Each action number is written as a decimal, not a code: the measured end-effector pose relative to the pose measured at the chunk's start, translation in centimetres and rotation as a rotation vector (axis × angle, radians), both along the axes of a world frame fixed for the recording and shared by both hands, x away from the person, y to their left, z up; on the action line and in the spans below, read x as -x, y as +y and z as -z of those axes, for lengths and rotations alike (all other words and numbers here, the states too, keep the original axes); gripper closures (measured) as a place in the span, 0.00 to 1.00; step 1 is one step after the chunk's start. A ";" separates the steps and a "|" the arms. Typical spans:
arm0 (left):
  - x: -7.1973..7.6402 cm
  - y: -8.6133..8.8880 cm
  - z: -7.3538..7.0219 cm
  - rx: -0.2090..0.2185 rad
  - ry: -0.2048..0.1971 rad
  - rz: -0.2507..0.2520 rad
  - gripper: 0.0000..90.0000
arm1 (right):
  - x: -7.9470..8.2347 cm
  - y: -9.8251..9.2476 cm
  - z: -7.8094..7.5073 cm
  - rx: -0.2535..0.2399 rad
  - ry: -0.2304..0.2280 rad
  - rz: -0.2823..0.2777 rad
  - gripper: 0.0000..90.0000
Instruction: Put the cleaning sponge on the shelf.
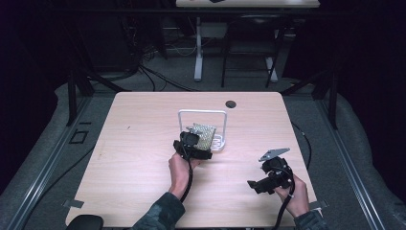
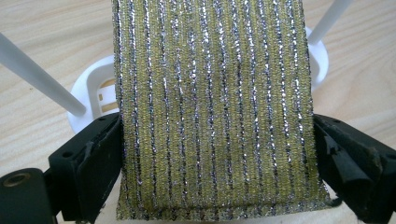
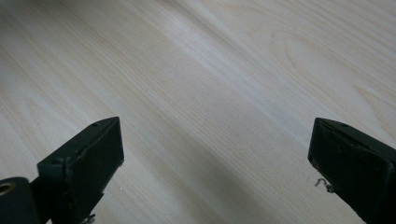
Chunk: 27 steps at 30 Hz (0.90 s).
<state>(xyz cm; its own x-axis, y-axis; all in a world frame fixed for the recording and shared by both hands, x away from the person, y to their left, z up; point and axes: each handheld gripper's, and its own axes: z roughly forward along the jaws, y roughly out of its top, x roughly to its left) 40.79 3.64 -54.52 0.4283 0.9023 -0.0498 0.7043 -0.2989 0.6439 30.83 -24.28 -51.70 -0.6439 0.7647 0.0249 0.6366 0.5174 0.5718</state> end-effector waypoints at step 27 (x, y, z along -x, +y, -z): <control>-2.1 -1.8 0.9 -0.012 0.019 -0.012 0.08 | 0.0 0.3 0.3 0.019 0.010 -0.016 0.03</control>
